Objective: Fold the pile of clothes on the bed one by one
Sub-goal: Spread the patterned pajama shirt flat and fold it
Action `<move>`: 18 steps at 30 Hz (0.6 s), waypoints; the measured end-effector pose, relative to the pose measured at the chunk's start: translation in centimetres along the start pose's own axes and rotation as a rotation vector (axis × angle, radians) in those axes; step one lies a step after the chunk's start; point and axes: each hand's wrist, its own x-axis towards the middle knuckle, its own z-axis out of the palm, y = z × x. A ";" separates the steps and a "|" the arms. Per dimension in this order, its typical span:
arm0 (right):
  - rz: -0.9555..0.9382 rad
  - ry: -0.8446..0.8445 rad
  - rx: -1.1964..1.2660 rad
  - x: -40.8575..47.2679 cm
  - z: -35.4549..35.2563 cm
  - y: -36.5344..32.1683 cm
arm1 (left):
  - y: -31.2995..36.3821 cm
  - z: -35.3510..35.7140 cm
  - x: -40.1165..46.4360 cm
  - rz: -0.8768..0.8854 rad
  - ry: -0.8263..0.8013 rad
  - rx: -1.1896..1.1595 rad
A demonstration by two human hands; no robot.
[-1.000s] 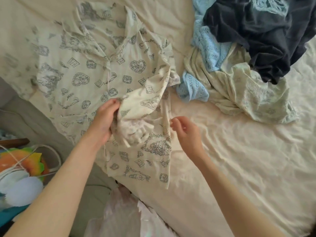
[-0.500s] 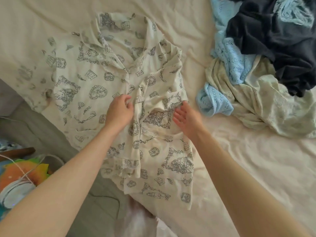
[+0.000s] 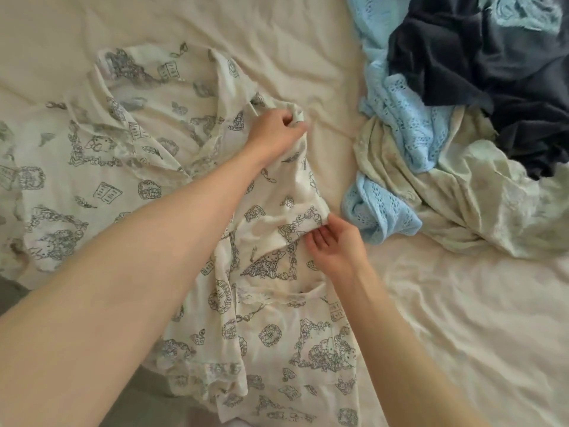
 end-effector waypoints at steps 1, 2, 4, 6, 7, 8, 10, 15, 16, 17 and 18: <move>0.014 -0.014 0.077 0.1 -0.3 -0.1 | 0.1 0.2 0.7 -0.006 0.027 -0.019; 0.022 -0.015 0.143 0.2 -0.5 -0.1 | 0.2 0.2 1.3 -0.013 0.058 -0.048; 0.025 0.011 0.201 0.6 -0.6 -0.3 | 0.2 0.1 2.5 -0.018 0.090 -0.080; 0.008 0.053 0.179 1.1 -0.3 -0.3 | 0.1 0.0 3.2 -0.016 0.075 -0.060; -0.006 0.072 0.161 1.3 -0.1 -0.3 | -0.1 0.0 3.4 0.001 0.057 -0.046; -0.020 0.084 0.144 1.5 0.1 -0.3 | -0.2 0.0 3.5 0.027 0.047 -0.037; -0.046 0.073 0.124 1.5 0.2 -0.2 | -0.6 -0.1 2.9 0.079 0.053 -0.061; -0.153 -0.016 -0.071 0.7 -0.8 1.4 | -2.5 -0.9 -1.9 0.131 0.144 0.007; -0.176 -0.025 -0.132 0.4 -1.0 1.9 | -3.1 -1.1 -3.4 0.132 0.172 0.098; -0.192 -0.029 -0.192 0.0 -1.2 2.4 | -3.7 -1.3 -5.0 0.121 0.210 0.197; -0.199 -0.029 -0.246 -0.4 -1.3 3.0 | -4.3 -1.5 -6.8 0.104 0.255 0.294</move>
